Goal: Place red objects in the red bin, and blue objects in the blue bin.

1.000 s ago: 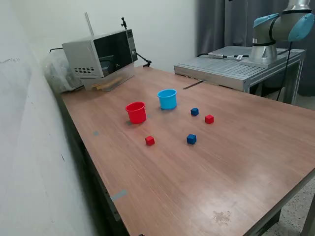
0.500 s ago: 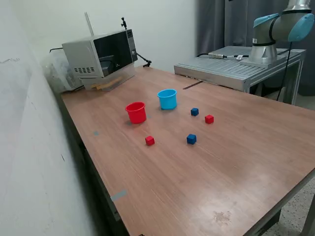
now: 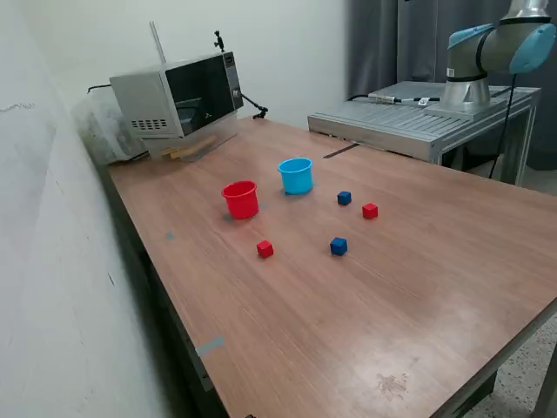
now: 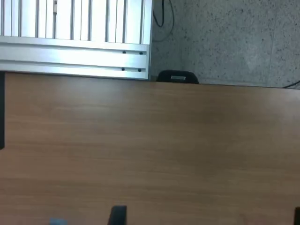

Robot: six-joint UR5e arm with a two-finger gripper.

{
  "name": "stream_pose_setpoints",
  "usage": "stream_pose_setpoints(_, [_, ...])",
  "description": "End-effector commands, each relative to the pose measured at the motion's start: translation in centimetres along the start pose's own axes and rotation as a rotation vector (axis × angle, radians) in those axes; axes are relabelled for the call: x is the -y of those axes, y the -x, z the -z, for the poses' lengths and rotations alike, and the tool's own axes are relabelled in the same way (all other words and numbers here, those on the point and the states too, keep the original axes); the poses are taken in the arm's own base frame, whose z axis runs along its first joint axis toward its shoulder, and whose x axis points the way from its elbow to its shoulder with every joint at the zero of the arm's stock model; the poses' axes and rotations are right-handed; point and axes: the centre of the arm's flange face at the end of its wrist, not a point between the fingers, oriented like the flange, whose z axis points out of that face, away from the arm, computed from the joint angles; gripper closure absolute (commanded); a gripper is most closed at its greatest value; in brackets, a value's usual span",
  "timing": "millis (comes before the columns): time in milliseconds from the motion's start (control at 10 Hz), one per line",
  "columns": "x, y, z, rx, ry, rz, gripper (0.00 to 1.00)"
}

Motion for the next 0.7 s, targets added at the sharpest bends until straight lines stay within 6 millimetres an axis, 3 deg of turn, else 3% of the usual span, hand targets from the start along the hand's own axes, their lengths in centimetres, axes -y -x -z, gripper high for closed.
stream_pose_setpoints(0, [-0.8, -0.9, 1.8, 0.000, 0.042, 0.035, 0.00])
stream_pose_setpoints(100, [-3.0, -2.4, 2.9, 0.002, 0.162, 0.069, 0.00])
stream_pose_setpoints(200, [-4.5, -2.4, 4.1, 0.005, 0.289, 0.067, 0.00])
stream_pose_setpoints(300, [-6.8, -2.4, 3.0, 0.002, 0.328, 0.060, 0.00])
stream_pose_setpoints(400, [-9.5, -2.7, 1.0, -0.011, 0.341, 0.061, 0.00])
stream_pose_setpoints(600, [-13.4, -3.7, -5.9, -0.110, 0.326, 0.077, 0.00])
